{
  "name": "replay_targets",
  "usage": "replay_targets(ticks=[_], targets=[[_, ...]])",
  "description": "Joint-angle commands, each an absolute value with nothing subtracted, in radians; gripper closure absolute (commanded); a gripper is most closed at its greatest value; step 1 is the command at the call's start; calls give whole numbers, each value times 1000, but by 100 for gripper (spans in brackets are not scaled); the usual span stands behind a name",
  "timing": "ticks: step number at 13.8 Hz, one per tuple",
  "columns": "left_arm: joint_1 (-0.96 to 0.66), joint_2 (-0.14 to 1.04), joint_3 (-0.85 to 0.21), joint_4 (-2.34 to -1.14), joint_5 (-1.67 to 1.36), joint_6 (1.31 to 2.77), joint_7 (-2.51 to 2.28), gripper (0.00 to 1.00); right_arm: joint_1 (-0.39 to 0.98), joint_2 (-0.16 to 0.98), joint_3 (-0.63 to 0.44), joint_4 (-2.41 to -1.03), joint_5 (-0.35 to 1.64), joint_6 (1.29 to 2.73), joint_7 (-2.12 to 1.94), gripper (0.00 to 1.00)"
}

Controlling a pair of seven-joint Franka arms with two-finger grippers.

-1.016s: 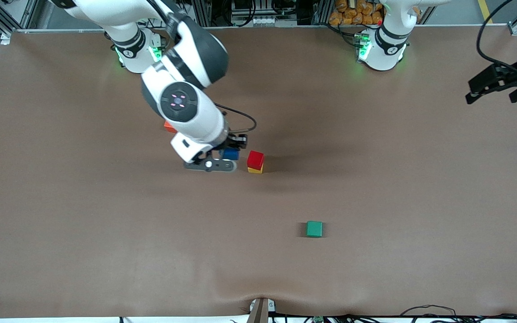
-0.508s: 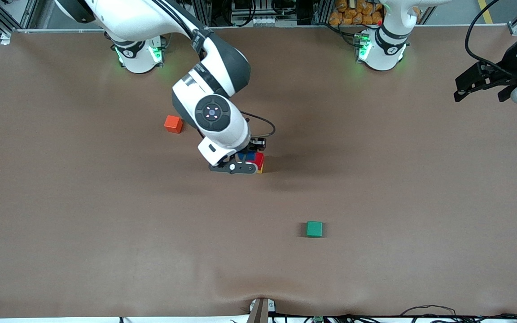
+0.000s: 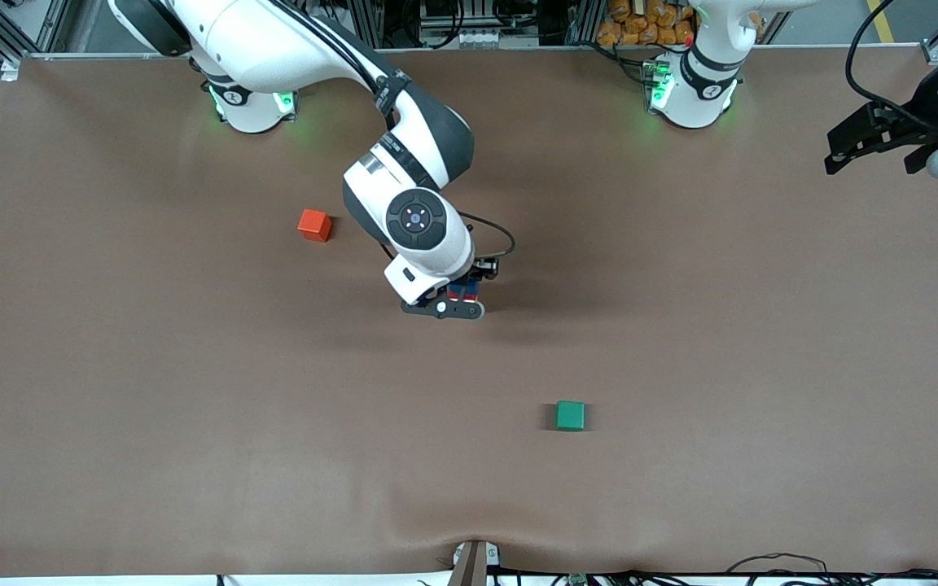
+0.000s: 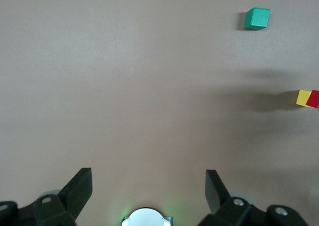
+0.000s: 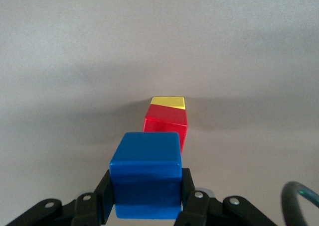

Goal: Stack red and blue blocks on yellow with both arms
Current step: 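Lower the blue cube onto the red cube and open the right gripper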

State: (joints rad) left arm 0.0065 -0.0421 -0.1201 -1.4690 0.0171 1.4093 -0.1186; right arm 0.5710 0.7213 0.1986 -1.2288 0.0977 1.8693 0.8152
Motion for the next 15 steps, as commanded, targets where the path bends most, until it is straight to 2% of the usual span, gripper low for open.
replay_targets(ticks=[1, 15], targets=[[15, -75, -124, -1505, 21, 1407, -107, 0, 578, 729, 192, -1206, 97, 1855, 833, 100], [14, -71, -124, -1508, 21, 1414, -106, 0, 595, 749, 187, -1253, 83, 1914, 896, 100]])
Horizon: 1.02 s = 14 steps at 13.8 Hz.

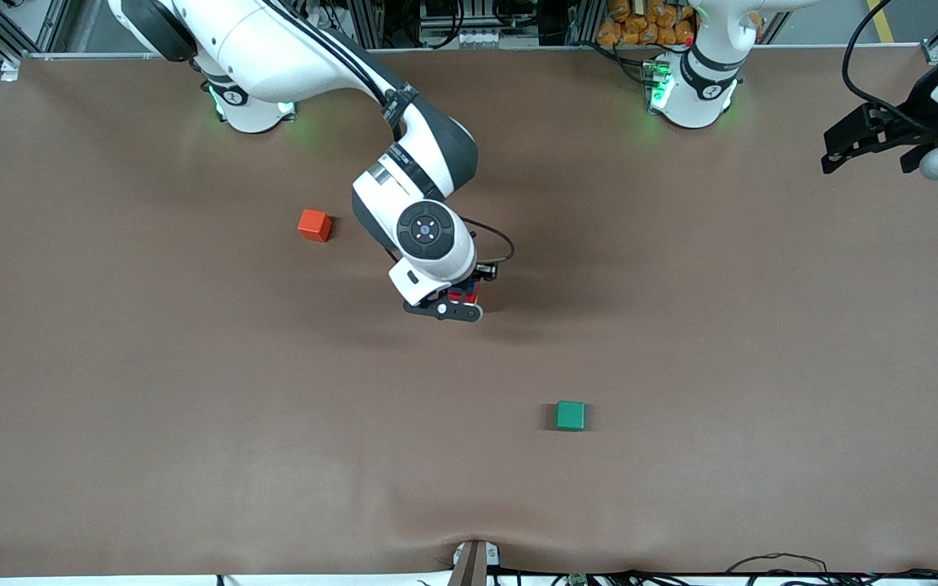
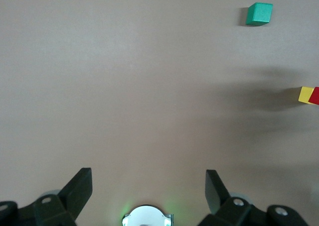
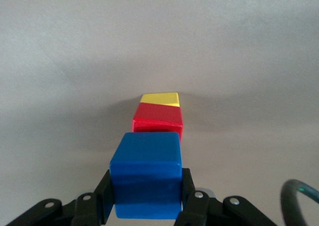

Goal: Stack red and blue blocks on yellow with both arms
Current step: 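Lower the blue cube onto the red cube and open the right gripper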

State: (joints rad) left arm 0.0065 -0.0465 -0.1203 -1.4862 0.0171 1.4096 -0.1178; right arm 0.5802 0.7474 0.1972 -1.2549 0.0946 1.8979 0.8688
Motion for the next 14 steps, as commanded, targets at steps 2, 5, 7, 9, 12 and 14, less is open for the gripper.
replay_targets(ticks=[2, 5, 7, 9, 12, 14], targets=[[15, -69, -124, -1508, 20, 1414, -106, 0, 607, 759, 187, -1253, 83, 1927, 900, 100], [17, -69, -124, -1508, 20, 1414, -106, 0, 606, 759, 186, -1253, 77, 1927, 900, 100], [18, -71, -121, -1508, 20, 1414, -104, 0, 603, 759, 184, -1253, 77, 1927, 902, 100], [18, -71, -118, -1508, 20, 1414, -104, 0, 601, 758, 183, -1253, 75, 1922, 900, 100], [18, -71, -117, -1506, 20, 1414, -100, 0, 600, 756, 183, -1253, 75, 1921, 902, 100], [18, -69, -117, -1506, 20, 1414, -100, 0, 598, 756, 183, -1253, 75, 1919, 902, 100]])
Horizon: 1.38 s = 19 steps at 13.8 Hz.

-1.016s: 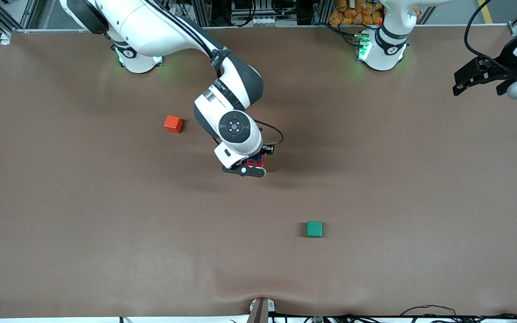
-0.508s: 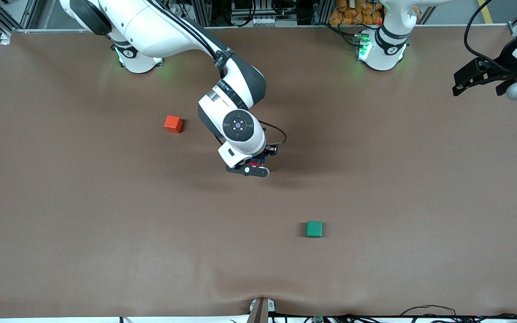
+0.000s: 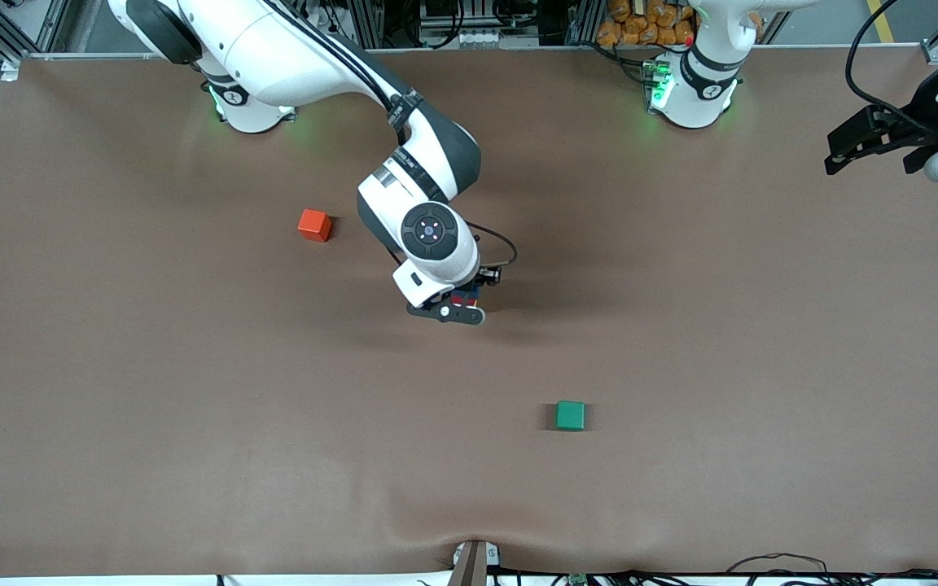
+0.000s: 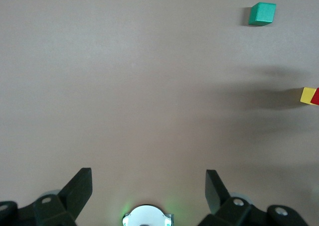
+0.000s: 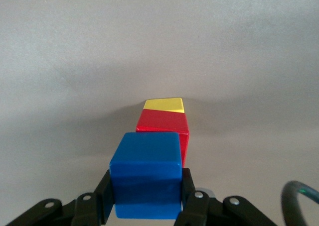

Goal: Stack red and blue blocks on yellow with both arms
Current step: 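Lower the blue cube onto the red cube and open the right gripper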

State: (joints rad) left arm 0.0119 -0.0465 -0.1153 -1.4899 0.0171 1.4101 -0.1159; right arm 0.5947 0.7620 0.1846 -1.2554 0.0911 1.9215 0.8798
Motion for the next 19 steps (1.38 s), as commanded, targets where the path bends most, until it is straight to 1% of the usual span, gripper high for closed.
replay_targets(ticks=[1, 7, 8, 9, 10, 11, 12, 16, 19], targets=[[18, -71, -117, -1506, 20, 1414, -100, 0, 598, 755, 183, -1255, 75, 1919, 902, 100], [18, -71, -117, -1505, 20, 1414, -100, 0, 592, 756, 183, -1255, 71, 1917, 954, 100], [17, -71, -117, -1505, 20, 1414, -100, 0, 594, 756, 183, -1255, 71, 1919, 963, 94], [17, -71, -117, -1505, 20, 1414, -100, 0, 595, 756, 183, -1259, 71, 1919, 977, 79], [17, -71, -117, -1503, 20, 1414, -100, 0, 595, 756, 183, -1265, 71, 1922, 988, 73], [17, -71, -117, -1502, 20, 1414, -100, 0, 595, 756, 183, -1267, 71, 1922, 989, 57], [17, -72, -117, -1502, 20, 1414, -100, 0, 595, 756, 183, -1267, 69, 1919, 986, 1], [17, -72, -117, -1502, 20, 1414, -98, 0, 591, 752, 183, -1266, 63, 1916, 980, 0], [17, -72, -117, -1500, 20, 1414, -98, 0, 586, 741, 184, -1256, 66, 1881, 977, 0]])
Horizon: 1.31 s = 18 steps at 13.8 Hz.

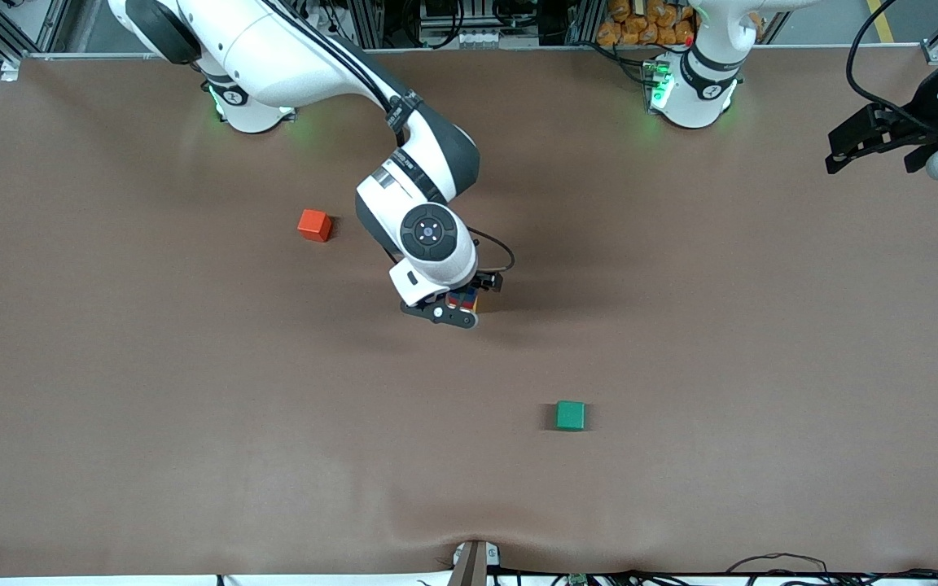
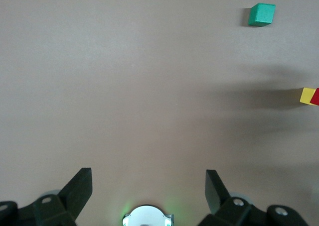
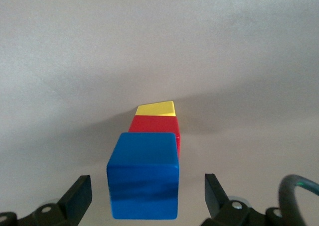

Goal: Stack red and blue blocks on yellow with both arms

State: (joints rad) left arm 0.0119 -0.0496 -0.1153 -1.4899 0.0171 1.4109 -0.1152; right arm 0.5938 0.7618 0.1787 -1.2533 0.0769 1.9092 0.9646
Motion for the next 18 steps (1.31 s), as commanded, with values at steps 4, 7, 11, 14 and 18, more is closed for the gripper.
replay_targets(ticks=[4, 7, 11, 14, 18], targets=[[17, -74, -117, -1497, 20, 1414, -94, 0, 539, 721, 198, -1224, 81, 1804, 982, 0], [18, -74, -115, -1497, 20, 1411, -75, 0, 509, 692, 198, -1183, 112, 1780, 983, 0], [18, -74, -115, -1497, 21, 1408, -74, 0, 427, 605, 195, -1169, 129, 1643, 962, 0], [18, -74, -114, -1497, 21, 1408, -74, 0, 353, 543, 190, -1167, 123, 1501, 892, 0], [18, -74, -112, -1497, 21, 1408, -67, 0, 192, 476, 195, -1157, 126, 1362, 639, 0]])
